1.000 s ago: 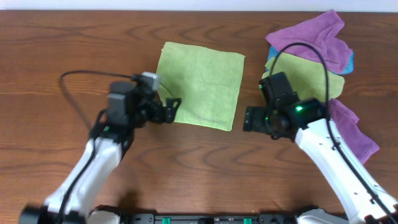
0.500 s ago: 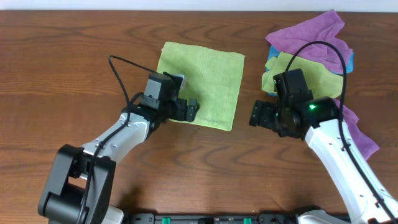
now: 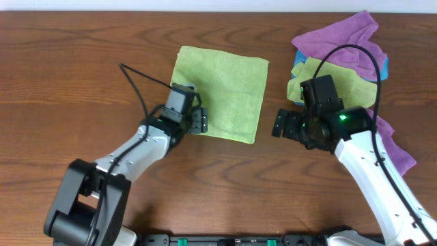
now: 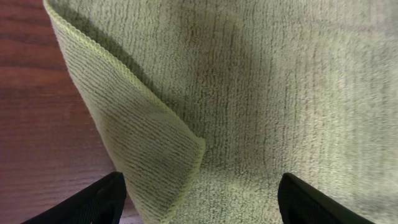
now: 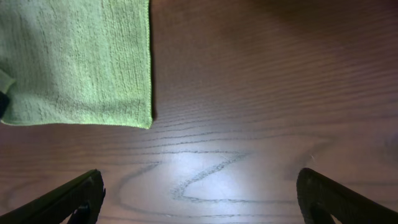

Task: Fold the cloth

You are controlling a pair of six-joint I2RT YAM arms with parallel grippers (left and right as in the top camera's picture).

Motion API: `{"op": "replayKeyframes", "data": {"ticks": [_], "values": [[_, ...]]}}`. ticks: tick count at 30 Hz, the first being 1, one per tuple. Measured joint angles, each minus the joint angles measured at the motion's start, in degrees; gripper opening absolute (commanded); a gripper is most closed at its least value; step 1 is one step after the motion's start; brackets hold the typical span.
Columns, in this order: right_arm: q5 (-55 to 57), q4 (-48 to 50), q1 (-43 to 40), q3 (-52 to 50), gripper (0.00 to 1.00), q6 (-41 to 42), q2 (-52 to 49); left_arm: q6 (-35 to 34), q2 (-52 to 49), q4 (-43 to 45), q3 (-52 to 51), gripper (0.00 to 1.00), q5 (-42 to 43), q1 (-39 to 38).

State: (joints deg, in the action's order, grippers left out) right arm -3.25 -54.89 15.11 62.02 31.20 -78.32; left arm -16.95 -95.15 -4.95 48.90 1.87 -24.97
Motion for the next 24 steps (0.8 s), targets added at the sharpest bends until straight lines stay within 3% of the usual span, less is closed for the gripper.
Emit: {"op": "replayKeyframes", "data": {"ticks": [11, 24], "values": [[0.0, 0.1, 0.0, 0.0, 0.99, 0.0, 0.0, 1.4, -1.3, -0.1, 0.0, 0.73, -20.1, -7.9], [0.0, 0.0, 0.0, 0.0, 0.99, 0.0, 0.0, 3.8, -4.0, -1.0, 0.0, 0.72, -27.9, -7.9]]}}
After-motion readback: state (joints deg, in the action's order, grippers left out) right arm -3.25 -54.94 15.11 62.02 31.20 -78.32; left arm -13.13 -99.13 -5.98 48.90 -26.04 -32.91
